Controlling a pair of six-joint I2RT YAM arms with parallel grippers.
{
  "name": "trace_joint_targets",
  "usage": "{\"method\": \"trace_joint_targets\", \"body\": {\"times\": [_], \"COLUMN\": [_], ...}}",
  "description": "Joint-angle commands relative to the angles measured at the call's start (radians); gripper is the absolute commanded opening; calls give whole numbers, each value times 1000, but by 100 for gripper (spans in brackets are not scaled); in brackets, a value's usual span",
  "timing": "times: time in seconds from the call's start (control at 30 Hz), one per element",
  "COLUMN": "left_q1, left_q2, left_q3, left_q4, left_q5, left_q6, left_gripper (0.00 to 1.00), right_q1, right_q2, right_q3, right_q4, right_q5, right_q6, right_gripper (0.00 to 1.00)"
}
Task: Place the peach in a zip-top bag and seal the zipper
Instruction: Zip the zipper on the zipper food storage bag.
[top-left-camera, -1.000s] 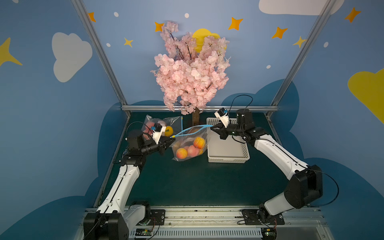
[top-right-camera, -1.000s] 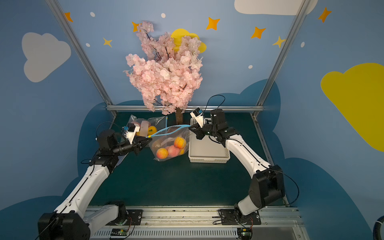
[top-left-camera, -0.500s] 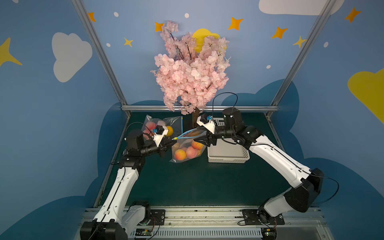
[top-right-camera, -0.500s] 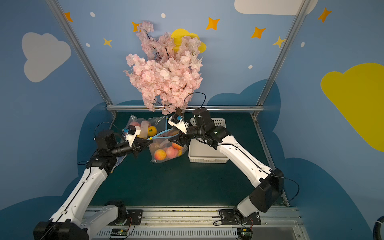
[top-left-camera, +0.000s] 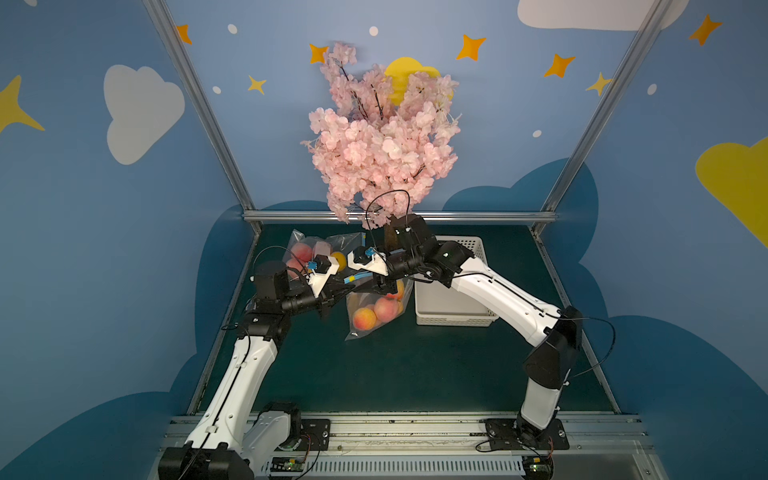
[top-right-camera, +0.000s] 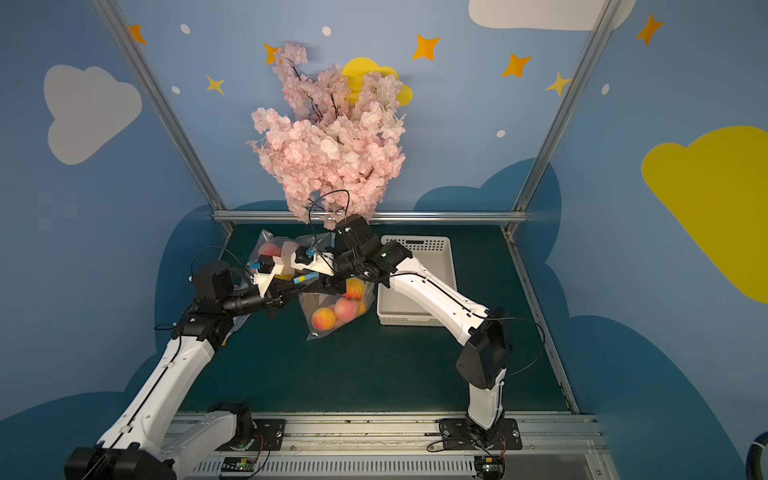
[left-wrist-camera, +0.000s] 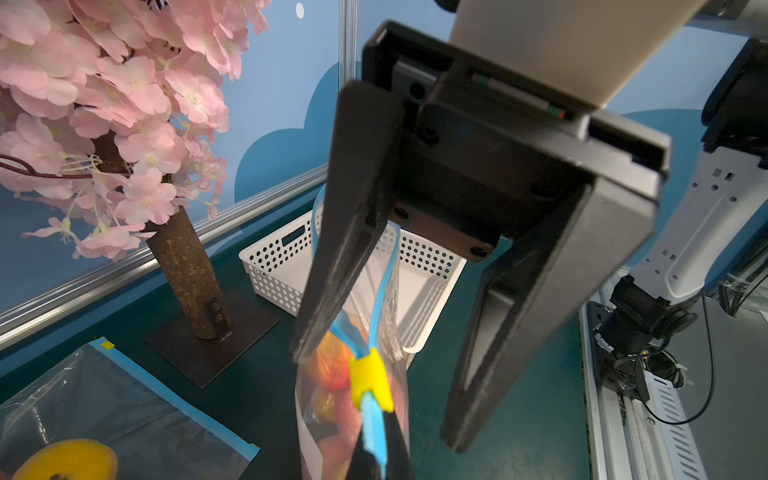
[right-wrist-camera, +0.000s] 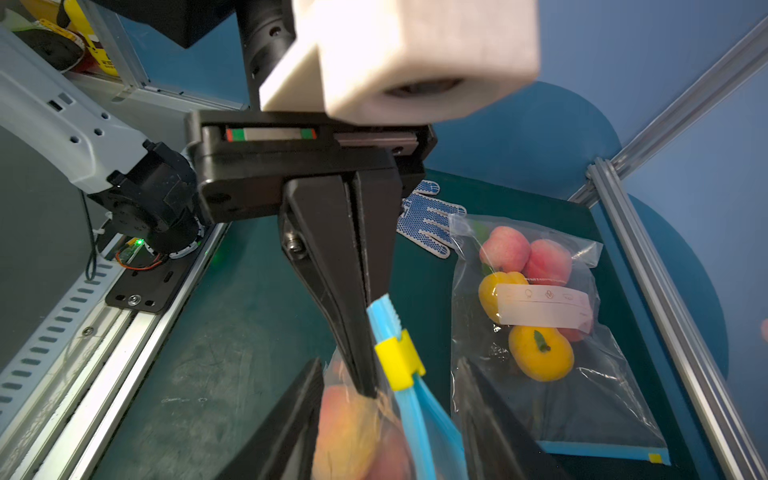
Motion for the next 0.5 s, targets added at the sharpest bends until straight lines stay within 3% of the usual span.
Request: {"method": "trace_joint_targets", "body": {"times": [0.0, 0.1, 0.3, 0.47], "left_q1": [-3, -3, -10, -16], "left_q2": [-16, -19, -23, -26], "left_q3": [10, 10, 7, 7], "left_q4": [-23, -27, -39, -43], "left_q5": [23, 25, 33, 34], "left_q6": [28, 37, 51, 59], "left_gripper": [3, 3, 3, 3], "right_q1": [4, 6, 6, 7], "right_q2": [9, 16, 19, 24], "right_q3": [49, 59, 60, 62], "right_q4": [-87, -108, -32, -41], "right_q5": [-69, -82, -25, -24], "right_q6": [-64, -81, -3, -4], "right_gripper": [49, 49, 69, 69]}}
